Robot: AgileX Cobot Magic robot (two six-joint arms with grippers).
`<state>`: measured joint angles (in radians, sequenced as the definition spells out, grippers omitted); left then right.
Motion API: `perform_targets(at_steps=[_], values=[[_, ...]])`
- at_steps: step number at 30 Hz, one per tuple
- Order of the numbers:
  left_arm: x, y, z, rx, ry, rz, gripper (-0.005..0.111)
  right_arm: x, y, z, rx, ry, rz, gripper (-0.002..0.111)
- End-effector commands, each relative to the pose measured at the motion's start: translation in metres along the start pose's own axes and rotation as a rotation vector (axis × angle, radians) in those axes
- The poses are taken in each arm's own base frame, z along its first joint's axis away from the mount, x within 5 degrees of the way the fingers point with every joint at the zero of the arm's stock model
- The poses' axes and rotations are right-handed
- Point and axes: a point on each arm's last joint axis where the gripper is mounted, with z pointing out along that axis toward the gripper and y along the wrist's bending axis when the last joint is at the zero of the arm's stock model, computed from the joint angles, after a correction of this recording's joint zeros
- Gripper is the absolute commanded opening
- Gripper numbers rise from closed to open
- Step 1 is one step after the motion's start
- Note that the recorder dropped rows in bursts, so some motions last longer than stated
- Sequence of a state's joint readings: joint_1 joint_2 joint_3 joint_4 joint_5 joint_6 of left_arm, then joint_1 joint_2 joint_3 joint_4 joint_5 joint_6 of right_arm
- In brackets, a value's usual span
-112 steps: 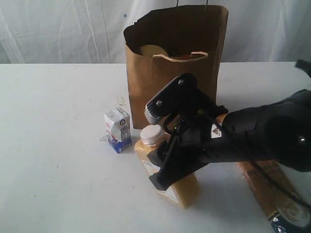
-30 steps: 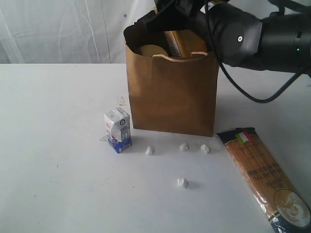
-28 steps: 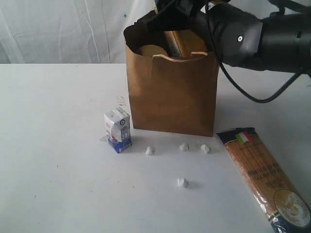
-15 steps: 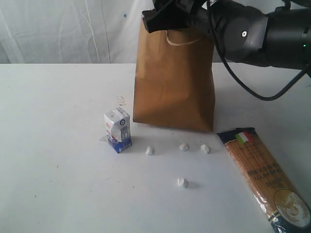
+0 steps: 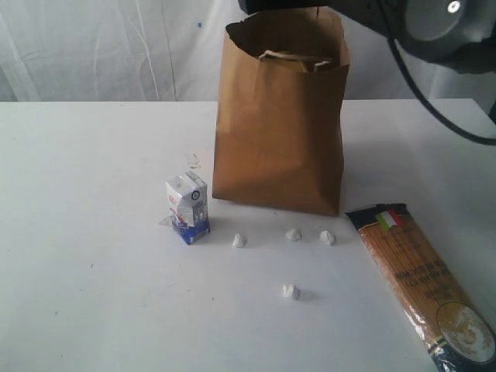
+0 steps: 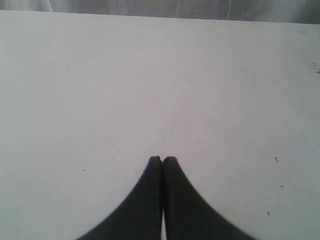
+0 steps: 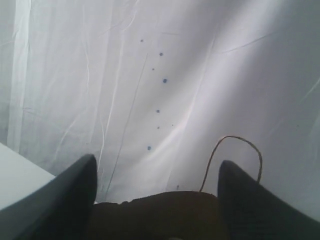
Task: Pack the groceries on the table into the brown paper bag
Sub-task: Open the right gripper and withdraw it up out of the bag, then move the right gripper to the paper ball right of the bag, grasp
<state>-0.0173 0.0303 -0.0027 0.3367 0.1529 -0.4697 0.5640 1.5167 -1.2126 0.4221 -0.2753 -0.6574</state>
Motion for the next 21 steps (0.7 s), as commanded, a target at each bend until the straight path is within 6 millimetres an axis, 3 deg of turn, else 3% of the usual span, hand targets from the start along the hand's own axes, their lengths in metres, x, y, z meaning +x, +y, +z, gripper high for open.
perform_targets(at_steps=[1, 6, 15, 21], values=[[0.000, 0.000, 0.000, 0.006, -0.008, 0.008, 0.000, -0.012, -0.003, -0.014, -0.052, 0.037, 0.010, 0.063], [0.000, 0.000, 0.000, 0.006, -0.008, 0.008, 0.000, -0.027, -0.006, -0.030, -0.077, 0.030, 0.013, 0.063], [0.000, 0.000, 0.000, 0.006, -0.008, 0.008, 0.000, -0.056, -0.009, -0.078, -0.195, 0.085, -0.053, 0.063], [0.000, 0.000, 0.000, 0.006, -0.008, 0.008, 0.000, -0.070, -0.018, -0.113, -0.208, 0.116, -0.254, 0.040]])
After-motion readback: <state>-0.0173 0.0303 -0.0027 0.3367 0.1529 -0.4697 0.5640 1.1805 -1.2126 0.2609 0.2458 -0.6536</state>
